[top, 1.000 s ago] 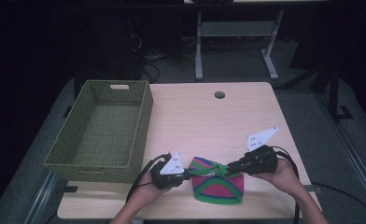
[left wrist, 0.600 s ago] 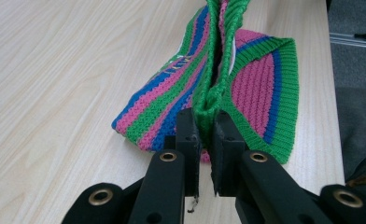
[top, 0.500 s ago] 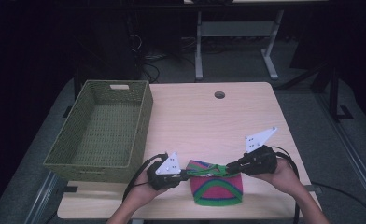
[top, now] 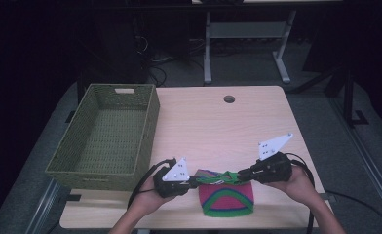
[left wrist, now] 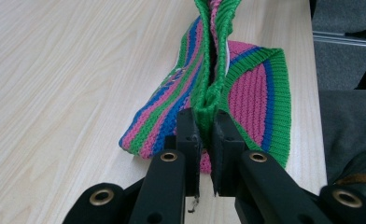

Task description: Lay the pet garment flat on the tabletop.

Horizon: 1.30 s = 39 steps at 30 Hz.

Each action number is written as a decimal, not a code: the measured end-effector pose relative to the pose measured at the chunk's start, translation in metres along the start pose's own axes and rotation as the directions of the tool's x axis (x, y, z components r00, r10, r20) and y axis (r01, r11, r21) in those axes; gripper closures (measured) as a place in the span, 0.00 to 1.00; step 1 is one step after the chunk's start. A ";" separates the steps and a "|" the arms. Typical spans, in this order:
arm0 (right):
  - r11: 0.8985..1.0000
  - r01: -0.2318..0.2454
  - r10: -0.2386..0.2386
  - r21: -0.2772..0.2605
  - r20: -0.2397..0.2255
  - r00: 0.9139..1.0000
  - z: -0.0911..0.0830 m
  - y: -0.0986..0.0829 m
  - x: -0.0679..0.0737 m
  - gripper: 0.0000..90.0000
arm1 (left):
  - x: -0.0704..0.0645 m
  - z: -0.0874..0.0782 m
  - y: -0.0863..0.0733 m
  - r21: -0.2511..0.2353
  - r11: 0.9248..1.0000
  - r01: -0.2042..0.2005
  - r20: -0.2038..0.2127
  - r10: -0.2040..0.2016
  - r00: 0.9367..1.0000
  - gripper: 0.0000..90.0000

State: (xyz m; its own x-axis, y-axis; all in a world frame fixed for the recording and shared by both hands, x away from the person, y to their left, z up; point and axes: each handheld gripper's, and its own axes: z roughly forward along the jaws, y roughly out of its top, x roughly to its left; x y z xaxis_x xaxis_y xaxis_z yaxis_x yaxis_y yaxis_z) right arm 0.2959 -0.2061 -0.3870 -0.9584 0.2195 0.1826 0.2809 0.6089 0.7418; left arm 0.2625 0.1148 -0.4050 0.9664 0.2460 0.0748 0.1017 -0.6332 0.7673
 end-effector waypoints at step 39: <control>0.999 0.047 -0.048 0.023 0.035 0.998 -0.014 0.029 -0.006 0.92 | 0.029 -0.012 0.022 0.030 0.999 0.011 -0.002 -0.011 1.000 0.93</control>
State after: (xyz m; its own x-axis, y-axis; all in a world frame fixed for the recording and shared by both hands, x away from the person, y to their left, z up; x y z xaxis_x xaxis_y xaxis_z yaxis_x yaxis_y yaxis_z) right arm 0.3096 -0.2004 -0.3573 -0.9683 0.2166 0.1245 0.2367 0.6360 0.7345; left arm 0.2904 0.1163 -0.3782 0.9649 0.2538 0.0678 0.1190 -0.6522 0.7486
